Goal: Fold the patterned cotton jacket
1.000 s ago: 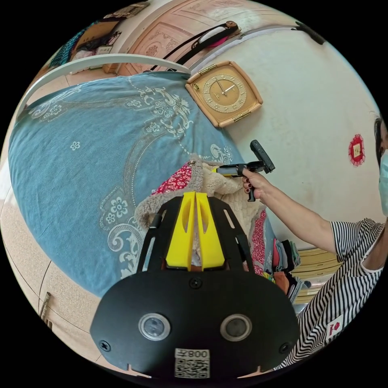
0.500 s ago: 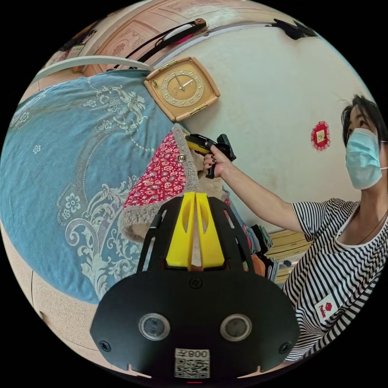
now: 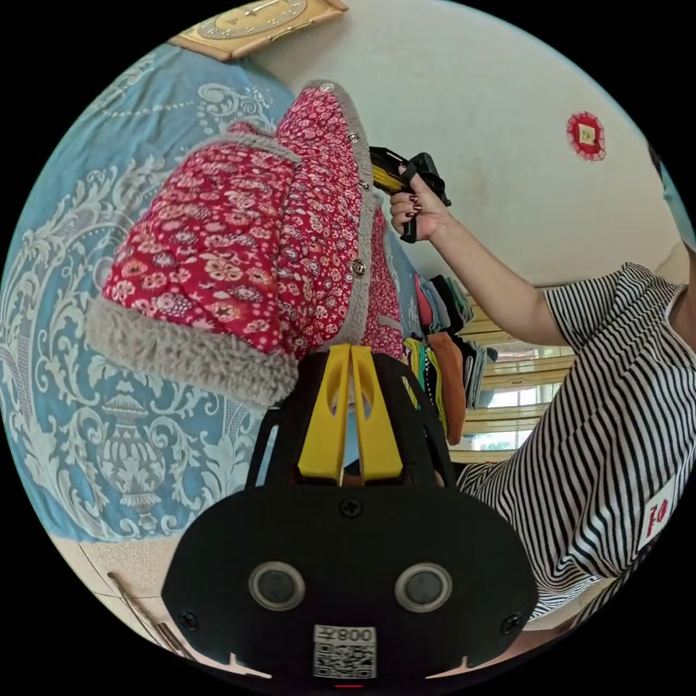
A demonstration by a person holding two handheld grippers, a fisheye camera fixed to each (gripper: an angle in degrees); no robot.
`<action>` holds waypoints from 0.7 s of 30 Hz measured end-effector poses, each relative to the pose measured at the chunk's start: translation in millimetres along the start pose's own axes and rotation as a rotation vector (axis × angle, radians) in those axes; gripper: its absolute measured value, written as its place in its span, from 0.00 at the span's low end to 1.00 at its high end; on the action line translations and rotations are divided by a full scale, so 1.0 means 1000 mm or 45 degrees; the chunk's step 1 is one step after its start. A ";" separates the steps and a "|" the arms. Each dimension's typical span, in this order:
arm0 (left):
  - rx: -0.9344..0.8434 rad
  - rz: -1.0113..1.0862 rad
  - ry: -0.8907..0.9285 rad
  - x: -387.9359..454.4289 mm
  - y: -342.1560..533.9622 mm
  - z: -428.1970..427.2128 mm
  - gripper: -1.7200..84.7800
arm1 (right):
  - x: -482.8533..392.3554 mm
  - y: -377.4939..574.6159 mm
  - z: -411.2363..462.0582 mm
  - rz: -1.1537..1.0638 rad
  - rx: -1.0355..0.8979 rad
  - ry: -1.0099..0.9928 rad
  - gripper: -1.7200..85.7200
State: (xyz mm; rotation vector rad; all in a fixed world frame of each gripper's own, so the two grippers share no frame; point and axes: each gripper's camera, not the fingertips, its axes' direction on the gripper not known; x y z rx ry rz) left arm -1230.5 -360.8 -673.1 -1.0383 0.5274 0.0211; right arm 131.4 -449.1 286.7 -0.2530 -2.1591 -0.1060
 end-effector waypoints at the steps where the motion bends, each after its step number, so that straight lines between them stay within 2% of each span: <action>1: -0.073 0.004 -0.022 -0.003 -0.001 0.020 0.02 | 0.009 0.007 -0.005 0.060 -0.003 0.054 0.03; 2: -0.109 0.008 -0.032 -0.004 -0.001 0.029 0.02 | 0.026 0.020 -0.017 0.168 0.026 0.151 0.03; 5: -0.196 -0.028 -0.007 -0.012 0.002 0.065 0.02 | 0.051 0.045 -0.051 0.292 0.171 0.114 0.05; 11: -0.217 -0.085 -0.028 -0.028 0.002 0.103 0.02 | 0.051 0.054 -0.098 0.206 0.333 0.179 0.11; 21: -0.220 -0.112 -0.013 -0.040 -0.002 0.159 0.02 | 0.073 0.052 -0.125 0.244 0.220 0.261 0.08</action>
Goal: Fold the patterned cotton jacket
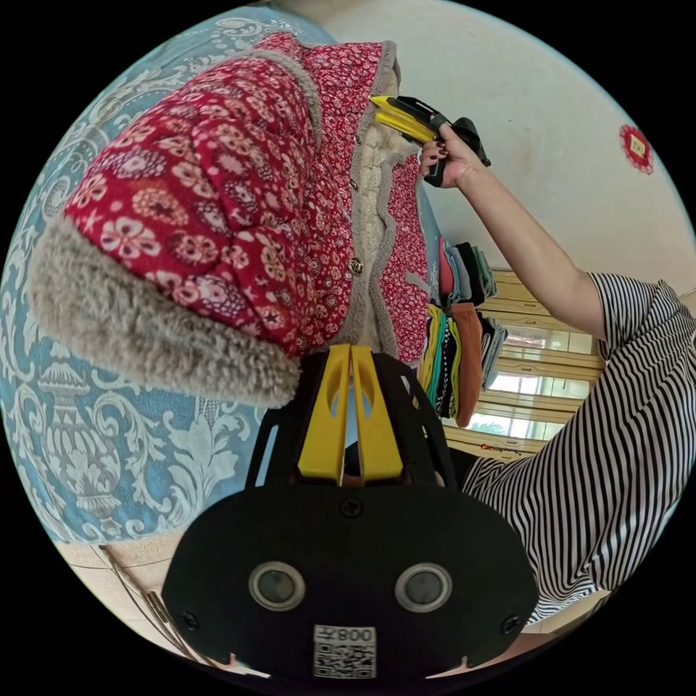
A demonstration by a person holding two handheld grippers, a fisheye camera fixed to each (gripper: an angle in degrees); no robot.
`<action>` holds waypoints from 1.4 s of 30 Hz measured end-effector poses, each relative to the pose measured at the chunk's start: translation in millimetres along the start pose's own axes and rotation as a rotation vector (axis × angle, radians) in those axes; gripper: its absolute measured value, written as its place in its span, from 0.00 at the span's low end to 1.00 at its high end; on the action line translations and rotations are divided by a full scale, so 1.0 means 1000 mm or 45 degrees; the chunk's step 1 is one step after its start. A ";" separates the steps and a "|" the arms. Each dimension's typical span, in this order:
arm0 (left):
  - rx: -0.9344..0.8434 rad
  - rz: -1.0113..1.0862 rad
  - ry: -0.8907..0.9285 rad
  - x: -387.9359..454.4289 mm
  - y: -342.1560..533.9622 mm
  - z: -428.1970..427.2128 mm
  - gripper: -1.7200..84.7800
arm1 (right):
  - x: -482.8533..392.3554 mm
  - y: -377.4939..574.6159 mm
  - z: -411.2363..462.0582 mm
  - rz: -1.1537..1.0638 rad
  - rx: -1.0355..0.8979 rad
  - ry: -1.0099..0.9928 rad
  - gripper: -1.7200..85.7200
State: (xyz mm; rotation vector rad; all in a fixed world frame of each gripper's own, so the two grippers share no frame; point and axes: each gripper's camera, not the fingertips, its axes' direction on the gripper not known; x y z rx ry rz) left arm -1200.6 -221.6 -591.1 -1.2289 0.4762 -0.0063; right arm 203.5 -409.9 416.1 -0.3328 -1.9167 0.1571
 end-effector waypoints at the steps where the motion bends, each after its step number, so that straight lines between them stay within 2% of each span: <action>1: 0.001 0.000 0.000 -0.001 -0.002 0.006 0.02 | 0.001 0.001 -0.003 -0.006 -0.005 -0.001 0.07; 7: -0.001 0.008 0.007 -0.004 -0.009 0.030 0.02 | 0.009 0.012 -0.035 -0.080 -0.020 0.019 0.07; 13: -0.005 0.010 0.006 -0.009 -0.016 0.053 0.02 | 0.018 0.031 -0.079 -0.142 0.097 0.119 0.11; 19: -0.006 0.009 0.013 -0.015 -0.022 0.077 0.02 | 0.026 0.033 -0.089 -0.238 0.010 0.162 0.13; 25: -0.005 0.017 0.003 -0.019 -0.028 0.096 0.02 | 0.035 0.025 -0.084 -0.234 -0.122 0.142 0.09; 35: -0.023 0.082 0.053 -0.013 -0.038 0.127 0.02 | 0.027 0.057 -0.146 -0.349 -0.070 0.076 0.05; 42: -0.110 0.057 0.100 -0.019 -0.048 0.174 0.02 | 0.062 0.082 -0.168 -0.197 -0.090 0.121 0.05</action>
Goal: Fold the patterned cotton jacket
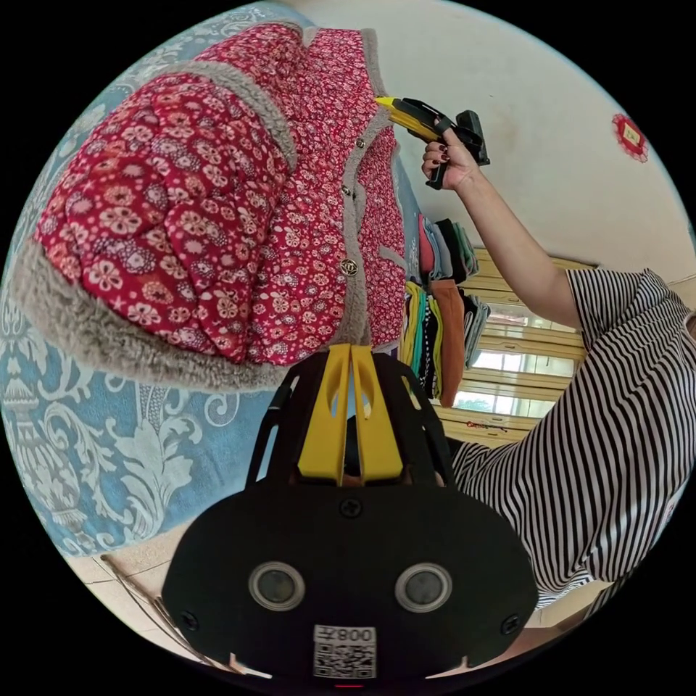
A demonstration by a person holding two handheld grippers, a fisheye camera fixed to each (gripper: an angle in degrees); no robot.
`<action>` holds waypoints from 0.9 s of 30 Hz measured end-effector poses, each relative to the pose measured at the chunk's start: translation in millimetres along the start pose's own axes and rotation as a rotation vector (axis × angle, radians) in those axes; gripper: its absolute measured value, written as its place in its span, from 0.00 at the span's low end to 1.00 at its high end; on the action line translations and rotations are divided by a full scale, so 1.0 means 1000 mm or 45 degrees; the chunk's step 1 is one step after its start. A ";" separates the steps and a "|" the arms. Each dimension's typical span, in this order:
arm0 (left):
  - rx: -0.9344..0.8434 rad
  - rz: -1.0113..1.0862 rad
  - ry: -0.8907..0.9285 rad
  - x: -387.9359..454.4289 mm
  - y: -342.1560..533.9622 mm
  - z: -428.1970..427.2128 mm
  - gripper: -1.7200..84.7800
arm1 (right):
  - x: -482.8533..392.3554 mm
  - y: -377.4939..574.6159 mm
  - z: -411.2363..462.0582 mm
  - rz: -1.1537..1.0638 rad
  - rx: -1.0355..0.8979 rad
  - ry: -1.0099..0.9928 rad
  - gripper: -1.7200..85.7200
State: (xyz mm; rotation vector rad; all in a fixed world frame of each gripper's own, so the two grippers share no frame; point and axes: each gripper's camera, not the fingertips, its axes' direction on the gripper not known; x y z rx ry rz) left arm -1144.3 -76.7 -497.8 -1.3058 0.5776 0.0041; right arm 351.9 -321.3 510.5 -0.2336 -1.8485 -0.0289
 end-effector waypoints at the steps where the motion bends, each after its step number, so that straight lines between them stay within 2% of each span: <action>1: -0.008 -0.006 0.004 -0.002 -0.003 0.006 0.02 | 0.003 0.001 0.000 0.016 0.002 -0.002 0.05; 11: -0.020 0.060 0.065 0.011 -0.026 0.036 0.02 | -0.007 0.014 -0.023 -0.048 0.022 -0.011 0.05; 20: -0.124 0.098 0.111 0.023 -0.052 0.087 0.02 | -0.008 0.029 -0.030 -0.067 -0.043 0.161 0.05; 23: -0.174 0.083 0.054 0.020 -0.061 0.110 0.02 | 0.004 0.036 -0.019 -0.037 -0.061 0.236 0.05; 27: -0.213 0.043 -0.076 0.017 -0.072 0.134 0.02 | 0.027 0.046 0.003 0.065 -0.077 0.209 0.05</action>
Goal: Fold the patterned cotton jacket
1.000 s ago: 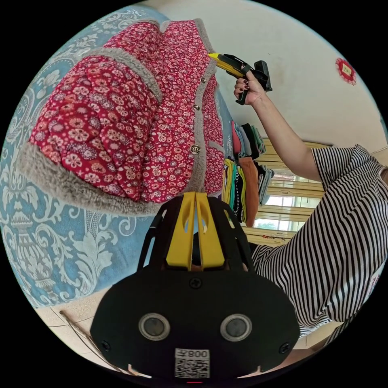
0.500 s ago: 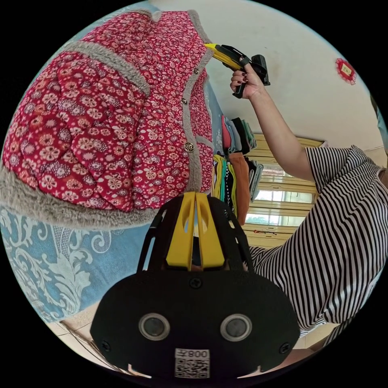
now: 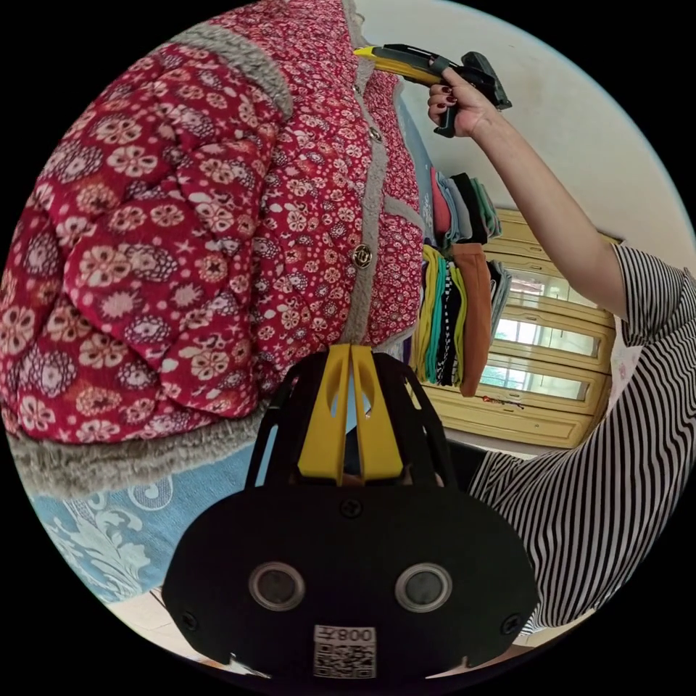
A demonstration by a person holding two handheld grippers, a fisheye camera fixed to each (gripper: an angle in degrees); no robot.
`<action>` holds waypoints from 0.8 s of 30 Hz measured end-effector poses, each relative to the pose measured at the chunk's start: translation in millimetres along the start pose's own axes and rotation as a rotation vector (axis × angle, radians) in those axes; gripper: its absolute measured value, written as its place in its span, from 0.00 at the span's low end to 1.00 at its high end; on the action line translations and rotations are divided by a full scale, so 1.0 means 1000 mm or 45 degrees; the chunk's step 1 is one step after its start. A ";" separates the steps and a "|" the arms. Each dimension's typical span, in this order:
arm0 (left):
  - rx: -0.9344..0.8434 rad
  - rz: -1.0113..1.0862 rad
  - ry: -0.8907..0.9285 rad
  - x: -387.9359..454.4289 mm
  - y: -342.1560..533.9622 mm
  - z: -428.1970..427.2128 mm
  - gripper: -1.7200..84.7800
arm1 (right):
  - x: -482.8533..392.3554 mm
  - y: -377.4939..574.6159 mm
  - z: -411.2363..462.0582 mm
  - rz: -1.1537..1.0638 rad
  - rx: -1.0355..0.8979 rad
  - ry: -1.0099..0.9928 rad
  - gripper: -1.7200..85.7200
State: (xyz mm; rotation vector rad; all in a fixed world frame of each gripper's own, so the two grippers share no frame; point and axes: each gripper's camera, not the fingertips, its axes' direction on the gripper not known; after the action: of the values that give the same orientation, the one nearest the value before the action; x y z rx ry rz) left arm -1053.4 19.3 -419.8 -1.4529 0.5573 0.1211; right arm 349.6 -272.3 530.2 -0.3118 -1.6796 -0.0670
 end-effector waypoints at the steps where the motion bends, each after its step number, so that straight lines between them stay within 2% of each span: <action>1: 0.000 -0.002 -0.008 0.001 -0.003 0.003 0.02 | 0.002 0.001 0.003 0.010 0.004 -0.017 0.05; 9: 0.057 -0.011 0.025 0.018 -0.010 0.003 0.03 | 0.012 0.030 0.006 0.090 0.154 -0.221 0.05; 13: 0.109 0.019 0.011 0.035 -0.018 -0.007 0.02 | 0.011 0.047 0.001 0.159 0.253 -0.215 0.04; 16: 0.150 0.066 -0.059 0.046 -0.035 -0.013 0.02 | -0.004 0.061 0.002 0.107 0.314 -0.222 0.03; 19: 0.178 0.116 -0.165 0.053 -0.061 -0.011 0.02 | -0.030 0.067 0.021 0.015 0.242 -0.088 0.02; 21: 0.182 0.135 -0.234 0.057 -0.077 -0.004 0.02 | -0.051 0.069 0.046 -0.068 0.147 0.104 0.02; 24: 0.077 0.128 -0.417 0.060 -0.102 0.023 0.02 | -0.072 0.073 0.076 -0.163 0.110 0.318 0.02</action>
State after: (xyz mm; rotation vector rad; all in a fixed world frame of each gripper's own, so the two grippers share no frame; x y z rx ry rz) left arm -953.6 12.2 -352.8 -1.3121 0.3619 0.4104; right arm 301.1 -197.0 439.5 -0.1246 -1.4485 -0.1235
